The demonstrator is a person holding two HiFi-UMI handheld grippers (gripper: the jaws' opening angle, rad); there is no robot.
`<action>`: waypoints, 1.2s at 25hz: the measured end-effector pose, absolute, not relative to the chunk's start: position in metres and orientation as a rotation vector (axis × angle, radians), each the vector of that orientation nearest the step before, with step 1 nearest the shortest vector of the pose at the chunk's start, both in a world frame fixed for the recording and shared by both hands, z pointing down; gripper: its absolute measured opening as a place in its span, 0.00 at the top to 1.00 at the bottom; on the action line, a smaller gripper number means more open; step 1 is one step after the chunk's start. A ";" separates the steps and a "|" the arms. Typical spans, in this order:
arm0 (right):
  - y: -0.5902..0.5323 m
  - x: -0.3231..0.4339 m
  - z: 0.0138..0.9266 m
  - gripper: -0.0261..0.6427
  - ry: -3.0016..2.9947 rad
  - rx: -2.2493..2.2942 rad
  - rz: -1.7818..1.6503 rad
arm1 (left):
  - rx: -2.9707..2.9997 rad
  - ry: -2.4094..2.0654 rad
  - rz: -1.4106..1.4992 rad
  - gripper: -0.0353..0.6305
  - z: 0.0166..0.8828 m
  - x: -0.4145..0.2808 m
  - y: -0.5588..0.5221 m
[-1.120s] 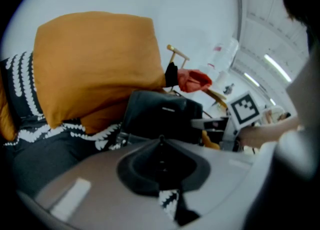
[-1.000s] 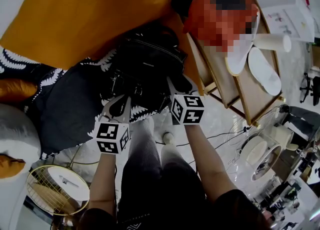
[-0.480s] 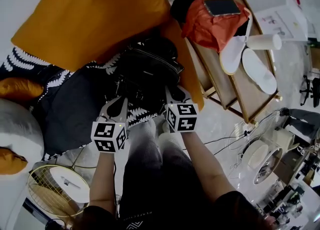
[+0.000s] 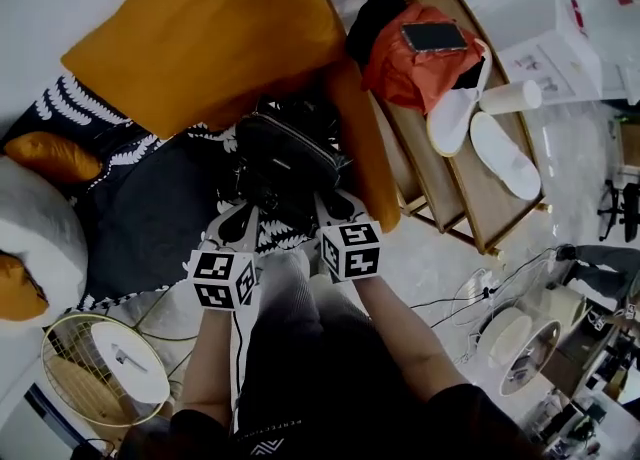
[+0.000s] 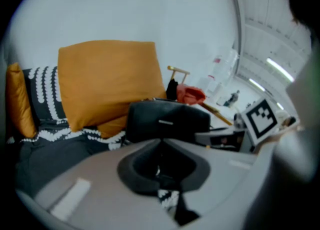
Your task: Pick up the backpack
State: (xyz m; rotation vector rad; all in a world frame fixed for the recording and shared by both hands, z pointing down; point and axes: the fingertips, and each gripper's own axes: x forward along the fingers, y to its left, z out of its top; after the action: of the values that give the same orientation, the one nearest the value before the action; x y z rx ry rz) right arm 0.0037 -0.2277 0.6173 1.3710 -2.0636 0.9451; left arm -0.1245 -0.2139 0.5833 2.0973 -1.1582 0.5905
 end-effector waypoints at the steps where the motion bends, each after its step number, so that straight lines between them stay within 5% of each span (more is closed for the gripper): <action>1: -0.225 0.000 0.614 0.92 -2.074 1.360 0.944 | 2.095 -1.168 0.583 0.92 0.580 -0.125 -0.211; 30: -0.163 0.002 0.487 0.92 -2.202 1.311 1.011 | 2.167 -1.279 0.508 0.92 0.484 -0.146 -0.149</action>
State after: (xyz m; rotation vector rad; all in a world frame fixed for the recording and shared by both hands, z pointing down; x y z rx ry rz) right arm 0.0024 -0.1627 0.4874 1.3113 -2.2024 1.0110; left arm -0.1465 -0.1488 0.4841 2.1670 -1.2794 0.5080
